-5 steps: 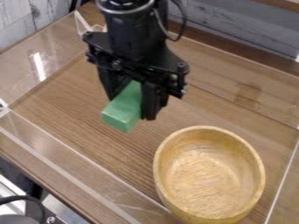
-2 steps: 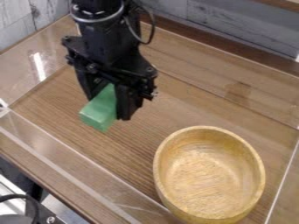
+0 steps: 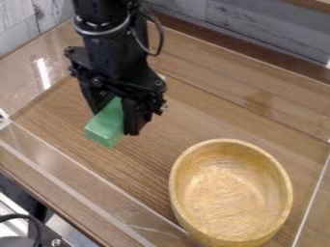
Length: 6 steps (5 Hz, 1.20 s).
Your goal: Remove the green block from inside the brown bowl and put it on the table
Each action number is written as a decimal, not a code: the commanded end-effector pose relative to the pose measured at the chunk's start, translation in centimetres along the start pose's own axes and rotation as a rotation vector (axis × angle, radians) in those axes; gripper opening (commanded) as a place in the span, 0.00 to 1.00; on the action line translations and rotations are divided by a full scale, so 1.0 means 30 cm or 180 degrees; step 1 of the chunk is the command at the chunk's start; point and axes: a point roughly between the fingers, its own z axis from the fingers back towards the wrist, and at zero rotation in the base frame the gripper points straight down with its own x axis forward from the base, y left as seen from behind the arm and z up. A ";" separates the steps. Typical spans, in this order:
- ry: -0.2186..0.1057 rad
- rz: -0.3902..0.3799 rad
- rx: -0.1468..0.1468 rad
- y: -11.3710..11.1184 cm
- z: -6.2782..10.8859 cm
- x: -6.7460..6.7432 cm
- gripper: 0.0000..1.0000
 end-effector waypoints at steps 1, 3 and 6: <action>-0.0062 0.0003 0.0040 0.023 -0.004 0.017 0.00; -0.0045 0.0018 0.0069 0.050 -0.041 0.030 0.00; -0.0036 0.0040 0.0106 0.095 -0.100 0.051 0.00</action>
